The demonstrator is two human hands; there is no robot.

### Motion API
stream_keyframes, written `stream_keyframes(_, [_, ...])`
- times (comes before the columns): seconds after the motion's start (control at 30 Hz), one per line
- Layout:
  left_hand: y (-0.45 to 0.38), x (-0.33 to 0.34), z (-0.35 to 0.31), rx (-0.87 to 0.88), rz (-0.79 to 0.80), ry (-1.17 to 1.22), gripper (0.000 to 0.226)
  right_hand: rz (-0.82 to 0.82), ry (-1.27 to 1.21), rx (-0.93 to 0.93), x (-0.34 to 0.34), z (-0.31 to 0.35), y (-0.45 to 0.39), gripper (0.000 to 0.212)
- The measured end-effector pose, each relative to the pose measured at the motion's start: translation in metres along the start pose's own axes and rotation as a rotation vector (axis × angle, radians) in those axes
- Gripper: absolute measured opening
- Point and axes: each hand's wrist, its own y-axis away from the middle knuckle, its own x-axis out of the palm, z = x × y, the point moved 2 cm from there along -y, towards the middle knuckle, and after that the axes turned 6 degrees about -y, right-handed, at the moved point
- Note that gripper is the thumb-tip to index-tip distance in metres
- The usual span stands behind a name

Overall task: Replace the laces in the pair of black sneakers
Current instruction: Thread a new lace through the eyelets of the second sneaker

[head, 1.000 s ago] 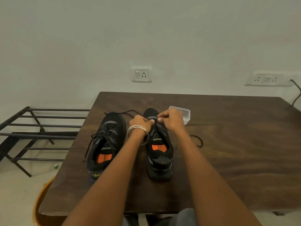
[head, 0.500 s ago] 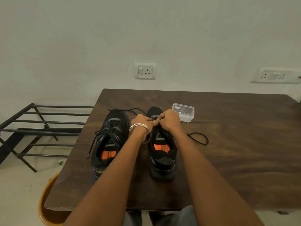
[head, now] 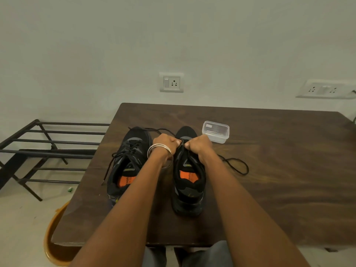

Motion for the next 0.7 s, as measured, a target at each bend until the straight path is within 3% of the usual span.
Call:
stream_keyframes(0.43, [-0.012, 0.003, 0.01, 0.028, -0.051, 0.007, 0.015, 0.119, -0.097, 0.089, 0.0, 0.003, 0.009, 0.029])
stream_keyframes(0.53, [-0.011, 0.003, 0.014, -0.026, -0.042, 0.088, 0.015, 0.053, -0.053, 0.061, 0.004, 0.0, 0.008, 0.036])
stream_keyframes(0.7, [-0.01, 0.004, 0.017, -0.055, -0.006, 0.174, 0.021, -0.082, 0.057, -0.122, 0.004, 0.0, 0.019, 0.019])
